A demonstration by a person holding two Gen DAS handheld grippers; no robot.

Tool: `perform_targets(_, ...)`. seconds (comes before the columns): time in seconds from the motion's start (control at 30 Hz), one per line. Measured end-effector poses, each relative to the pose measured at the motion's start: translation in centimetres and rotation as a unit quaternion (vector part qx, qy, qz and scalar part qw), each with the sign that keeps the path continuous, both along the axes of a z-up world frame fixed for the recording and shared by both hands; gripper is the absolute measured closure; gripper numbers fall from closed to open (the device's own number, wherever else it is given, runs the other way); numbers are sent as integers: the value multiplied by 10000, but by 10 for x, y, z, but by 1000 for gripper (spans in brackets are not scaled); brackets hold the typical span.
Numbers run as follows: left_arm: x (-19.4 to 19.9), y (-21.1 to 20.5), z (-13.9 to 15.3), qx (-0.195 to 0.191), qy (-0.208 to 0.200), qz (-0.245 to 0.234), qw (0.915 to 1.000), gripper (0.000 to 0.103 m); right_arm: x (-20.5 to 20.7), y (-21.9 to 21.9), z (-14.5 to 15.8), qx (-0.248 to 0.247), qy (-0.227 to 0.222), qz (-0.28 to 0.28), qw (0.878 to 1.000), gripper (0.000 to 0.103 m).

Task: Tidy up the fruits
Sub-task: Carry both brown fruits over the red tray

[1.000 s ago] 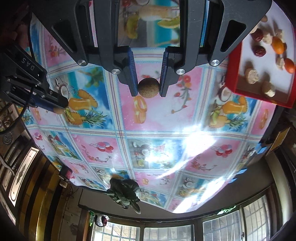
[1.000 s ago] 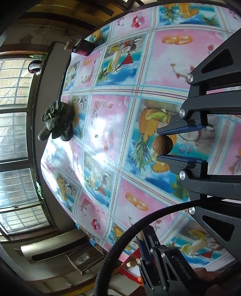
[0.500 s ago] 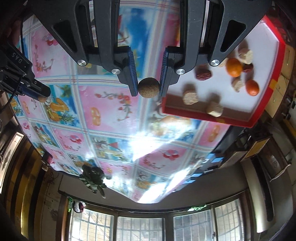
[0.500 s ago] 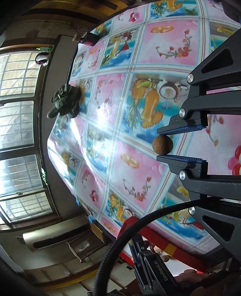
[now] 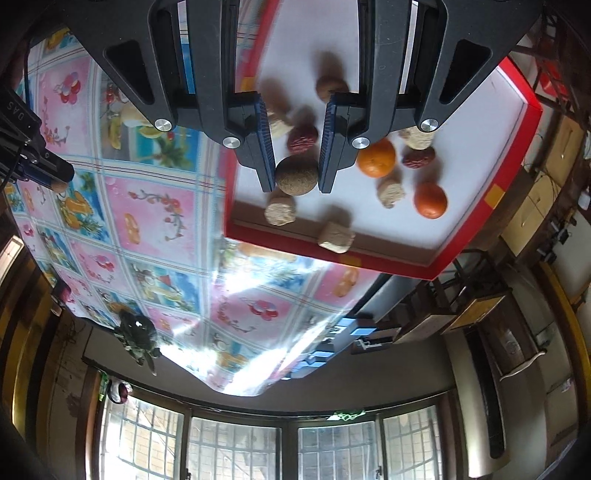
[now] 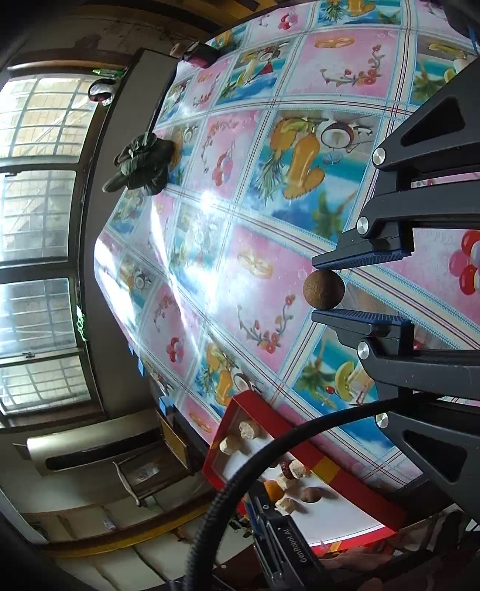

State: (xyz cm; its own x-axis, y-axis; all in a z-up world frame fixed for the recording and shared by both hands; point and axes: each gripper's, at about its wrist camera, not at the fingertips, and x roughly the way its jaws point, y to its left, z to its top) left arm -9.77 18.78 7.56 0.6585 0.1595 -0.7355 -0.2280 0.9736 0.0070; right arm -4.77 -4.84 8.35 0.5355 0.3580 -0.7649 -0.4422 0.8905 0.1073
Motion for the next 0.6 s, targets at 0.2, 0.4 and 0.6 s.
perform_targets(0.2, -10, 29, -7, 39, 17, 336, 9994, 80, -4, 18, 4, -67, -67, 175, 9998, 82)
perform_targets(0.4, -16, 47, -11, 17, 17, 487, 9988, 80, -4, 33, 4, -96, -54, 304, 9995, 82)
perform_targets(0.6, -16, 56, -13, -5, 18, 580, 9983, 80, -5, 52, 2, -138, -16, 478, 9988, 82)
